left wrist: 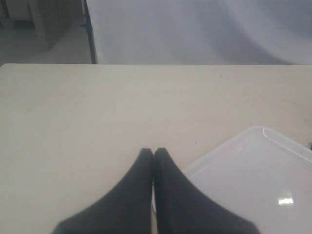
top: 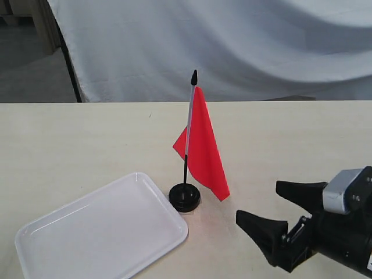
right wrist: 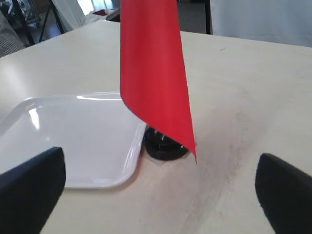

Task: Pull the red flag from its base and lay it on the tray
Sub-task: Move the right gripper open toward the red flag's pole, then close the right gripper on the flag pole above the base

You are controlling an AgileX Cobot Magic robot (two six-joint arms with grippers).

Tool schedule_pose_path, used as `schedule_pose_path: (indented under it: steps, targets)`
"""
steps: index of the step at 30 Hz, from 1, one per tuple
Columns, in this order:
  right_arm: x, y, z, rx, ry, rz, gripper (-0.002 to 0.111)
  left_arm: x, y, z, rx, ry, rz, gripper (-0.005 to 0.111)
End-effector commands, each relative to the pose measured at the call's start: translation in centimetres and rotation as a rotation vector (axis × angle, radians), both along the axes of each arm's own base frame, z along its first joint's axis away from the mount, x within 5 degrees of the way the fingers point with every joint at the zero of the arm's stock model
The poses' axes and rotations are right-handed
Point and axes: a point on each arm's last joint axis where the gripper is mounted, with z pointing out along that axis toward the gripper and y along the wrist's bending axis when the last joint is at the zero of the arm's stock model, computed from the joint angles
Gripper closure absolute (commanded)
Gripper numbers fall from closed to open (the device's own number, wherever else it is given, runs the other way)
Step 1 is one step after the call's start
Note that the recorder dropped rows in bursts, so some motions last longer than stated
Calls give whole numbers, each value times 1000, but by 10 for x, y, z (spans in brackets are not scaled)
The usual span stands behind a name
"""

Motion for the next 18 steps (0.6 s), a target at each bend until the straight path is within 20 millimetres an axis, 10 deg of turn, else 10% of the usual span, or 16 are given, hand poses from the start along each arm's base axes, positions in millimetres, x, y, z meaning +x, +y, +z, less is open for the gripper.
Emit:
schedule_pose_path:
  steps: [1, 7, 18]
  targets:
    - [15, 3, 10, 99, 19, 4, 4, 0, 0, 0, 1, 1, -5, 107]
    - [36, 8, 24, 113, -59, 26, 4, 0, 0, 0, 1, 1, -5, 107]
    - [96, 89, 35, -133, -203, 12, 4, 0, 0, 0, 1, 1, -5, 107]
